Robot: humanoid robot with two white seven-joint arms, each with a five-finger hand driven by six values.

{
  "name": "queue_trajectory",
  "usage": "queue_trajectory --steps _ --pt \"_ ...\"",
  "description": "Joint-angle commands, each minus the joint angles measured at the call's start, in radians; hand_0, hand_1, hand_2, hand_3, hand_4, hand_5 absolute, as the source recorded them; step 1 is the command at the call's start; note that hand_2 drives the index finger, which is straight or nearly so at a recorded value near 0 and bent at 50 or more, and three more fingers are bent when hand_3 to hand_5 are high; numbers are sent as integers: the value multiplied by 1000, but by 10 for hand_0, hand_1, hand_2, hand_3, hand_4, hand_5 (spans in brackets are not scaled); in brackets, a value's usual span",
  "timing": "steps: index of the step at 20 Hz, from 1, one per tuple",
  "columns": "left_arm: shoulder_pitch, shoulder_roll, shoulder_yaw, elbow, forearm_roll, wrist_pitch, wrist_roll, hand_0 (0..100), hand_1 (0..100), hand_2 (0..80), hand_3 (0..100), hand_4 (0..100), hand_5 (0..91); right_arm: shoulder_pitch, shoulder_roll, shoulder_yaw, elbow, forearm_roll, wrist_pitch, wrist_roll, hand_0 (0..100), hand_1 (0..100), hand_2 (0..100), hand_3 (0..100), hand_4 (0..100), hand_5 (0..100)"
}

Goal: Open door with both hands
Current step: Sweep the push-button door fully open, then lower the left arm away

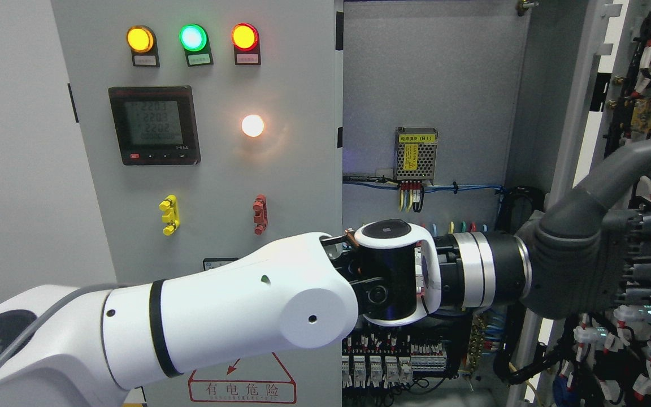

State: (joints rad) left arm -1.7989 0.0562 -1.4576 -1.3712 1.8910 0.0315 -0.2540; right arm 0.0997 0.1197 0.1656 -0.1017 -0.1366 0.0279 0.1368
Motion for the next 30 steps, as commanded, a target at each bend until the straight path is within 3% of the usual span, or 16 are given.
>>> queue_trajectory --steps 1,18,23,26,28,30 --pt "-4 -107 -44 1 2 -16 33 0 0 0 0 29 0 0 0 0 -3 0 0 0 0 0 0 0 0 0" --pt "-5 -121 -43 1 0 -30 42 0 0 0 0 29 0 2 0 0 -3 -1 0 0 0 0 0 0 0 0" --pt "-4 -55 -33 -6 -30 -19 38 0 0 0 0 29 0 0 0 0 -3 -1 0 0 0 0 0 0 0 0" --pt "50 51 14 -31 -108 -2 26 0 0 0 0 28 0 0 0 0 -3 -1 0 0 0 0 0 0 0 0" --pt "168 140 112 -54 -237 72 -14 0 0 0 0 28 0 2 0 0 -3 -1 0 0 0 0 0 0 0 0" --pt "321 200 271 -84 -390 198 -83 0 0 0 0 28 0 2 2 2 -3 0 0 0 0 0 0 0 0 0"
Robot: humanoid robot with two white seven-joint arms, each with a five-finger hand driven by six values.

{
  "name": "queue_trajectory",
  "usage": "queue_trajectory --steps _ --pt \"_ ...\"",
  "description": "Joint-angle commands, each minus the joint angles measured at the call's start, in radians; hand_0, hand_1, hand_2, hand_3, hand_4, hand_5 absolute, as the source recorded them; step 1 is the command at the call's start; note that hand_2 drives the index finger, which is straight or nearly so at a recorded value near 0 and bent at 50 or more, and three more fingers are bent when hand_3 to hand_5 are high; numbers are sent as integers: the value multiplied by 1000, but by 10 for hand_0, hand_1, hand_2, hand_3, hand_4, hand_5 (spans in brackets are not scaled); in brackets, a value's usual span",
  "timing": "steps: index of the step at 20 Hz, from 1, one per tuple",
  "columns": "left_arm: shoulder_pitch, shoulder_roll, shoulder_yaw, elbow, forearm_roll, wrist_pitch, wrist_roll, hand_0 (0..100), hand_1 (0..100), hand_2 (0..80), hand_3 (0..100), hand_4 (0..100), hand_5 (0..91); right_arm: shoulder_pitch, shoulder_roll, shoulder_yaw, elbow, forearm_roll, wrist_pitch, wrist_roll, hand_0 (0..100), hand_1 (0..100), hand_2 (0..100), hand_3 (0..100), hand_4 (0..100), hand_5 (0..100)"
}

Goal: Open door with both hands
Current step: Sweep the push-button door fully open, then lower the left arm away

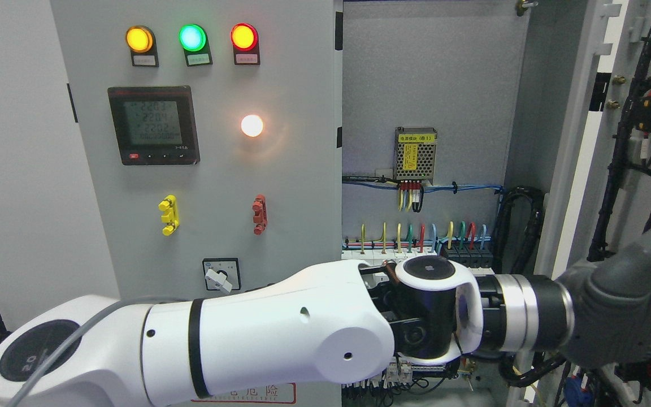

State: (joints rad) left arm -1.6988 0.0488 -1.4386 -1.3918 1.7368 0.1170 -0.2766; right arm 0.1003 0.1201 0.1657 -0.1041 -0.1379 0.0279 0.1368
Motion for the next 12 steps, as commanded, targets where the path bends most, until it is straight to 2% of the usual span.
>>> queue_trajectory --steps 1,3,4,7,9,10,12 --pt "296 230 342 -84 -299 189 -94 0 0 0 0 29 0 1 1 0 0 1 0 0 0 0 0 0 0 0" --pt "419 299 479 -140 -359 316 -154 0 0 0 0 29 0 -1 1 0 0 0 0 0 0 0 0 0 0 0" --pt "451 350 510 -170 -368 354 -173 0 0 0 0 29 0 1 0 0 0 1 0 0 0 0 0 0 0 0" --pt "513 561 524 -256 -370 363 -226 0 0 0 0 29 0 1 0 0 0 0 0 0 0 0 0 0 0 0" --pt "553 682 529 -265 -372 363 -286 0 0 0 0 29 0 1 1 0 0 0 0 0 0 0 0 0 0 0" --pt "580 730 540 -265 -381 363 -320 0 0 0 0 29 0 1 1 0 0 0 0 0 0 0 0 0 0 0" --pt "652 790 578 -262 -442 362 -384 0 0 0 0 29 0 1 0 0 0 0 0 0 0 0 0 0 0 0"
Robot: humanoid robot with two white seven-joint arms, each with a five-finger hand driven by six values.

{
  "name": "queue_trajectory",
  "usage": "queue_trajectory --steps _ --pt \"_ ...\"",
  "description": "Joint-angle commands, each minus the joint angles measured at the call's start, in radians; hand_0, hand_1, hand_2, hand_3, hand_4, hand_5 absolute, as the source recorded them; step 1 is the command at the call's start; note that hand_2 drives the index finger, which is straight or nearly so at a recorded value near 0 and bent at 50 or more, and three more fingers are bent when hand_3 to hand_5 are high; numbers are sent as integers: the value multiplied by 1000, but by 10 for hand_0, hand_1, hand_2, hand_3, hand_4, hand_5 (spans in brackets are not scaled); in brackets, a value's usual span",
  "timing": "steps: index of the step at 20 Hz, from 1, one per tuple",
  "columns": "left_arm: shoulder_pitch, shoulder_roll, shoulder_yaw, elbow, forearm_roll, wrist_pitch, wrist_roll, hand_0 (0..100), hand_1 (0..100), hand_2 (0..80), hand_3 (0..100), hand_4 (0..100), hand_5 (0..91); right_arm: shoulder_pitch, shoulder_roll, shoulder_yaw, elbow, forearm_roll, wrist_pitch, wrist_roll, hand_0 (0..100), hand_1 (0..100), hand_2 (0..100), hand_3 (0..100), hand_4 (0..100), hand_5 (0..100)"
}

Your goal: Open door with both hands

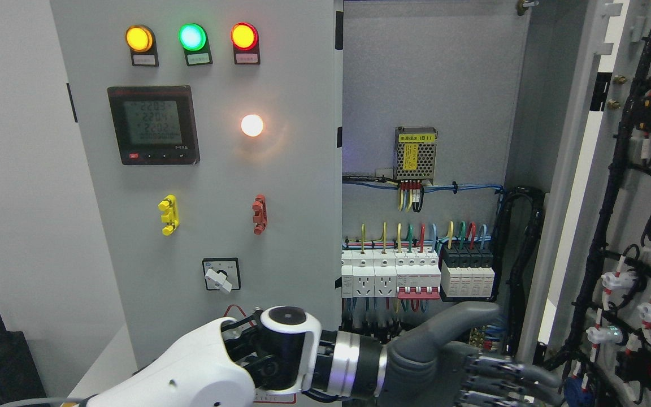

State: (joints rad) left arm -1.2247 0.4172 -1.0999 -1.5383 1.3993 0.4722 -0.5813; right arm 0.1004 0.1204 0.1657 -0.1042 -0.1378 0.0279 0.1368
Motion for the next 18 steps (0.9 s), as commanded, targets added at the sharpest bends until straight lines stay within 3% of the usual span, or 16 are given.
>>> queue_trajectory --steps 1,5,9,12,18 --pt "218 440 265 -109 -140 6 -106 0 0 0 0 29 0 1 -1 0 0 0 0 0 0 0 0 0 0 0" --pt "427 515 418 -83 -265 2 -176 0 0 0 0 29 0 1 -1 0 0 0 0 0 0 0 0 0 0 0" --pt "710 516 647 -2 -469 -73 -216 0 0 0 0 29 0 2 1 0 0 -2 0 0 0 0 0 0 0 0" --pt "914 497 771 69 -620 -188 -222 0 0 0 0 28 0 4 1 1 0 -2 0 0 0 0 0 0 0 0" --pt "1204 474 925 179 -827 -334 -221 0 0 0 0 29 0 5 1 1 -12 -2 0 0 0 0 0 0 0 0"
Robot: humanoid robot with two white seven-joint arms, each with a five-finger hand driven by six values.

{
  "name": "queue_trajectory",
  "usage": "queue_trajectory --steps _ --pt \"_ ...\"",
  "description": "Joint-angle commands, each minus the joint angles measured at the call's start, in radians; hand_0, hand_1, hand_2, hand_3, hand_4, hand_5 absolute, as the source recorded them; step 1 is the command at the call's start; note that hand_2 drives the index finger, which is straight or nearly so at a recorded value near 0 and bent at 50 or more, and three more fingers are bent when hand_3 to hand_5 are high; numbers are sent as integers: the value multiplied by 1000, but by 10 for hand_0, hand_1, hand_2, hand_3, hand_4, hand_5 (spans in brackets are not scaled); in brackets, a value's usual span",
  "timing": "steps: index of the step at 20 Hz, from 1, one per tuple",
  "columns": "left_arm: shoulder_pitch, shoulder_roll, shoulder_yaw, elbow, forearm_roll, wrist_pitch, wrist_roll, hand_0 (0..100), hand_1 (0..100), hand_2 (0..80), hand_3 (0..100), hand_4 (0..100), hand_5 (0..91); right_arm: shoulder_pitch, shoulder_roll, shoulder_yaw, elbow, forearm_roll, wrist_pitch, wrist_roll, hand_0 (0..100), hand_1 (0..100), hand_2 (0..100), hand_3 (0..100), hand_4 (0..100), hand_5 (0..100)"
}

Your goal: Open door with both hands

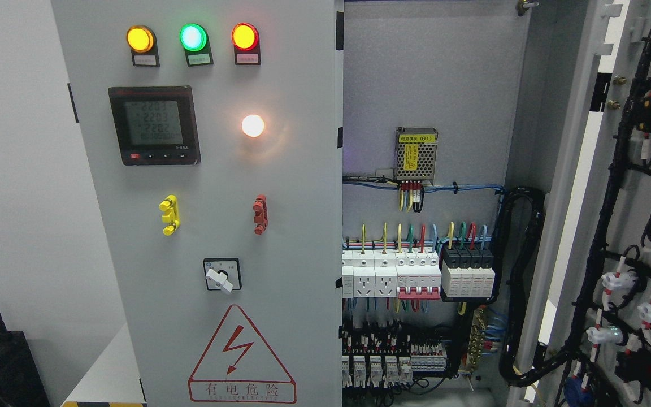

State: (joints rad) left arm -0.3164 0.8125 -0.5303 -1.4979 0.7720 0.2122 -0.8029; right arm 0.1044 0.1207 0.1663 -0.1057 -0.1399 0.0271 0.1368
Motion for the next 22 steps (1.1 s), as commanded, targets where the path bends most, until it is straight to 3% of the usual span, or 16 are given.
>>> queue_trajectory --steps 1,5,8,11,14,17,22 --pt "342 70 372 171 -236 -123 1 0 0 0 0 29 0 1 1 1 -17 0 1 0 0 0 0 0 0 0" --pt "532 15 446 313 -367 -292 2 0 0 0 0 29 0 3 -1 -2 -51 0 1 0 0 0 0 0 0 0" --pt "696 -57 548 375 -453 -321 7 0 0 0 0 29 0 3 -6 -2 -66 0 1 0 0 0 0 0 0 0" --pt "824 -180 671 454 -552 -321 10 0 0 0 0 29 0 3 -4 -2 -66 0 1 0 0 0 0 0 0 0" --pt "832 -275 717 611 -634 -321 13 0 0 0 0 29 0 3 -3 -1 -66 0 1 0 0 0 0 0 0 0" --pt "804 -338 705 792 -646 -341 63 0 0 0 0 29 0 3 -3 -2 -66 0 1 0 0 0 0 0 0 0" --pt "729 -447 699 1057 -744 -428 129 0 0 0 0 29 0 3 -1 -1 -66 0 1 0 0 0 0 0 0 0"
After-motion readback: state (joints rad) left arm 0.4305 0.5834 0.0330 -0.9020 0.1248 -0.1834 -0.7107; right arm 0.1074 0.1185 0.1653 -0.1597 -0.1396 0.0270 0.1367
